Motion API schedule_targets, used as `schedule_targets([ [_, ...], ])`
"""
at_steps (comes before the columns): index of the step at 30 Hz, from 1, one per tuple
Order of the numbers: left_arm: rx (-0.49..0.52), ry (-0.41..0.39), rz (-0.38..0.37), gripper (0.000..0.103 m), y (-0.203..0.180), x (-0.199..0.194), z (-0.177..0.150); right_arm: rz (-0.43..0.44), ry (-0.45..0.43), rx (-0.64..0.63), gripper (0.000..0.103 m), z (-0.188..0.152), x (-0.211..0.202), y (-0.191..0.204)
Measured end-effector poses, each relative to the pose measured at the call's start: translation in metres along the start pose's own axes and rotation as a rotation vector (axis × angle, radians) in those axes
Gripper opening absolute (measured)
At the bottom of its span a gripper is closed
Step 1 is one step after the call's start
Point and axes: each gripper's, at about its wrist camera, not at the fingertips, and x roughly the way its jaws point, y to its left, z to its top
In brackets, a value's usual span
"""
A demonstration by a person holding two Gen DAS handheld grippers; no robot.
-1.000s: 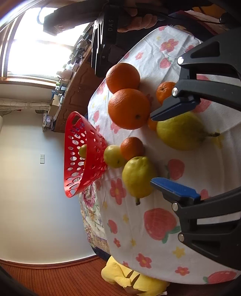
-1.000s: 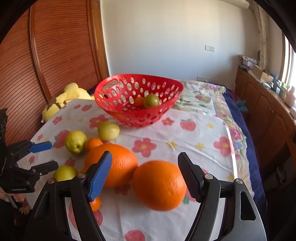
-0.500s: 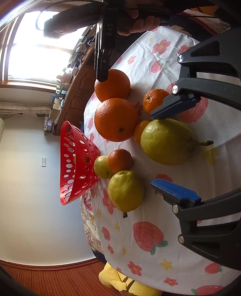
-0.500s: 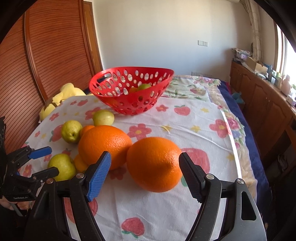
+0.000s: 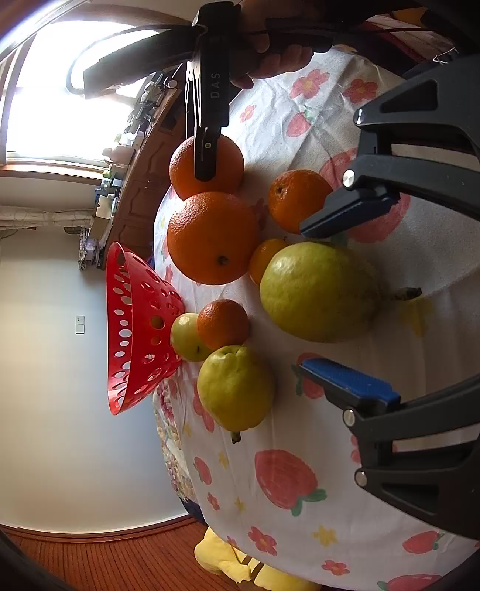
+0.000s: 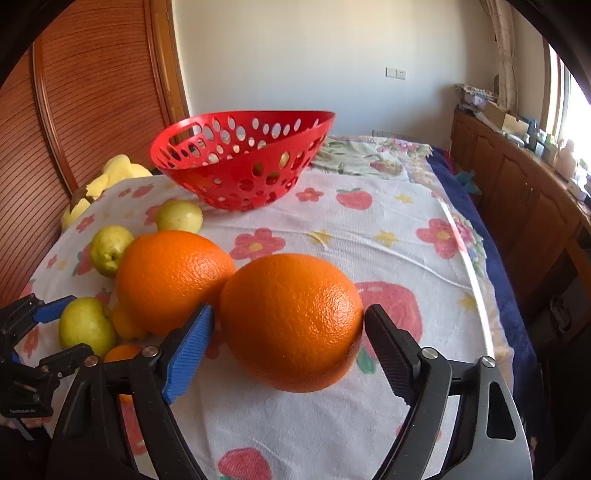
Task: Organize fruits
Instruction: 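Reach the right tool to a large orange while the left tool reaches a yellow pear, then close the right tool on the large orange while the left tool grasps the yellow pear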
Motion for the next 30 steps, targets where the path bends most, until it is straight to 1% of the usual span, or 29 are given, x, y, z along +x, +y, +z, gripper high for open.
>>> schedule_targets([
  [7, 0.000, 0.003, 0.000, 0.068, 0.000, 0.002, -0.001, -0.004, 0.015, 0.019, 0.089, -0.002, 0.013, -0.001],
  [17, -0.005, 0.016, -0.002, 0.068, 0.003, 0.006, -0.001, 0.002, 0.010, 0.031, 0.088, -0.003, 0.018, -0.003],
  [22, -0.010, 0.017, -0.004, 0.068, 0.005, 0.007, -0.001, 0.010, -0.008, 0.048, 0.087, -0.011, 0.011, -0.004],
  [27, -0.010, 0.020, -0.006, 0.068, 0.005, 0.008, -0.001, 0.016, -0.018, 0.033, 0.087, -0.023, -0.003, 0.000],
  [30, -0.012, 0.023, -0.005, 0.068, 0.005, 0.009, -0.001, 0.033, -0.030, 0.048, 0.087, -0.030, -0.013, 0.002],
])
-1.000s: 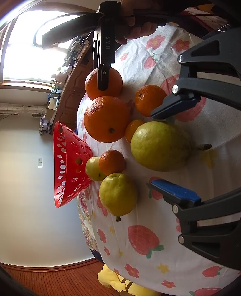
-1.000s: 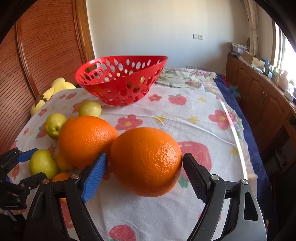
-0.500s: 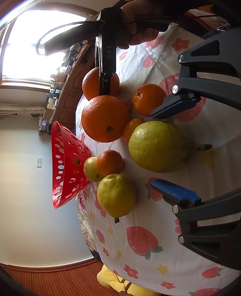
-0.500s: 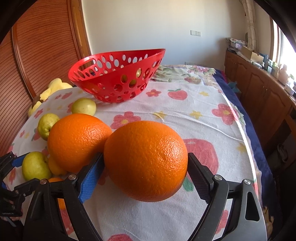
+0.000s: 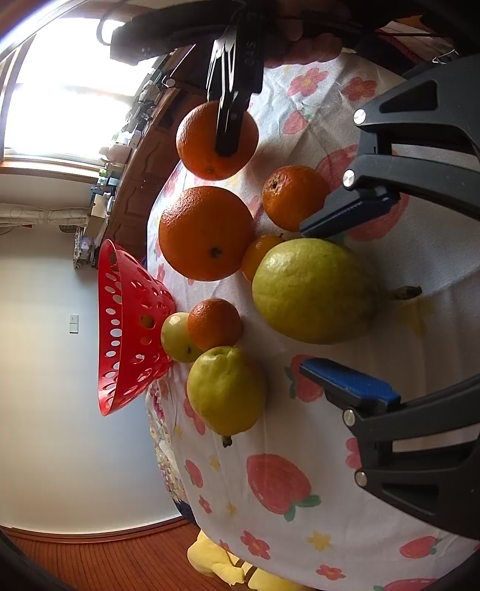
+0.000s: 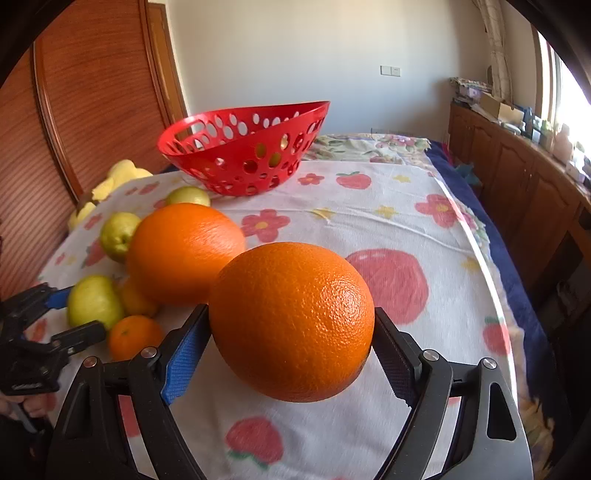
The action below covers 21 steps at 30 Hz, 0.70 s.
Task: Organize fruits
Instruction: 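Close the right tool on the large orange while the left tool grasps the yellow pear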
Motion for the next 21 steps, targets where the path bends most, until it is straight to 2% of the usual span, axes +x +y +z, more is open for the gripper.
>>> schedule_targets([
  [5, -0.003, 0.020, 0.003, 0.068, 0.001, 0.003, 0.000, 0.023, -0.004, -0.003, 0.087, -0.009, -0.009, 0.007],
  [14, -0.006, 0.031, 0.000, 0.068, 0.001, 0.006, 0.000, -0.022, -0.034, -0.038, 0.088, -0.019, -0.007, 0.016],
  [21, -0.013, 0.040, -0.007, 0.068, 0.001, 0.007, -0.002, -0.004, -0.034, -0.025, 0.088, -0.018, -0.006, 0.013],
])
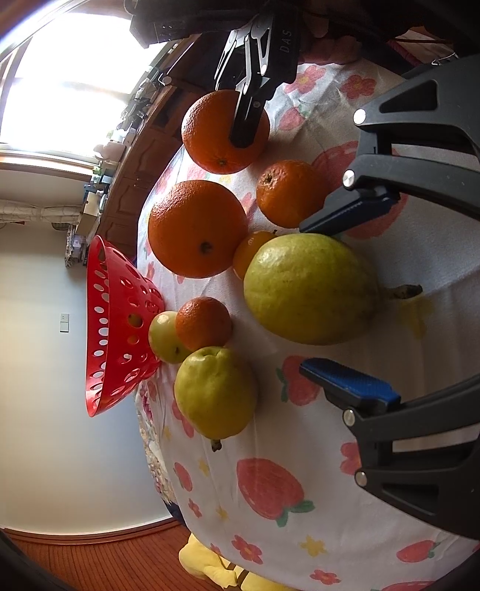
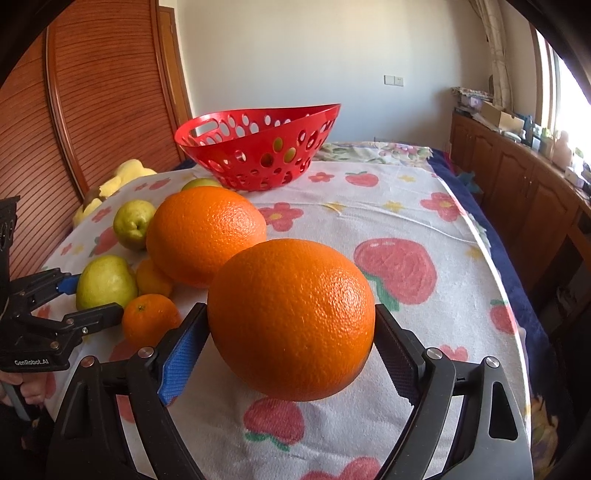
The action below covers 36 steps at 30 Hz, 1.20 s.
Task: Organize fruits
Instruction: 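Close the right tool on the large orange while the left tool grasps the yellow pear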
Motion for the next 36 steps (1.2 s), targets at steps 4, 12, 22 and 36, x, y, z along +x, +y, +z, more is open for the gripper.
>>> schedule_targets([
  [4, -0.003, 0.004, -0.003, 0.068, 0.001, 0.002, 0.001, 0.011, 0.003, 0.006, 0.089, 0.000, 0.001, -0.001],
  [12, 0.010, -0.017, -0.025, 0.056, 0.000, -0.002, 0.001, 0.005, 0.001, 0.001, 0.089, -0.001, 0.001, -0.001],
  [22, -0.001, -0.063, -0.012, 0.056, 0.011, -0.033, 0.010, 0.028, 0.016, 0.023, 0.089, -0.001, 0.004, -0.002],
  [36, 0.033, -0.093, -0.008, 0.056, 0.012, -0.049, 0.030, 0.017, 0.019, 0.011, 0.088, -0.002, 0.002, -0.001],
])
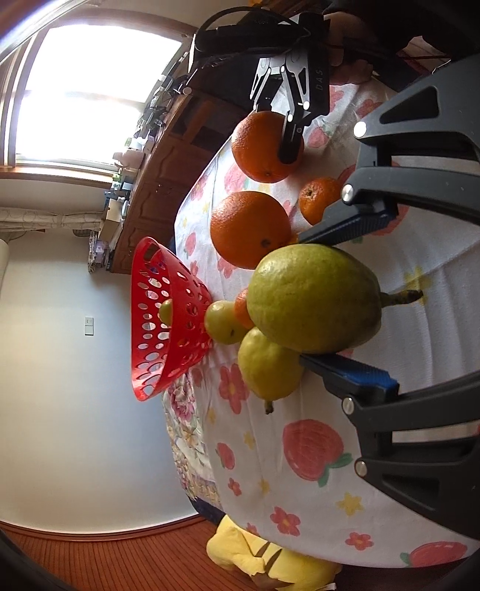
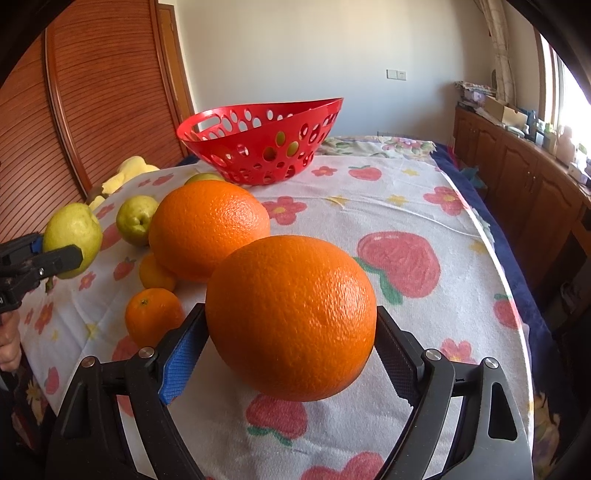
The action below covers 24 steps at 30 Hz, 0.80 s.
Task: Organize fruits
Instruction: 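Close the right tool on the large orange while the left tool grasps the yellow pear, then carry the orange and pear over the red basket and release both inside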
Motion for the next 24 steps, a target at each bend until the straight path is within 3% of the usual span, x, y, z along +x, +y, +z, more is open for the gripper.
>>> schedule_targets([
  [10, 0.010, -0.087, 0.000, 0.056, 0.014, -0.001, 0.049, 0.002, -0.018, -0.005, 0.087, 0.017, -0.014, -0.009],
  [18, 0.010, -0.106, 0.019, 0.056, 0.029, 0.013, 0.084, 0.024, -0.095, -0.066, 0.087, 0.072, -0.035, -0.010],
  [24, 0.000, -0.108, 0.020, 0.056, 0.035, 0.020, 0.099, 0.044, -0.123, -0.126, 0.087, 0.108, -0.029, -0.001],
])
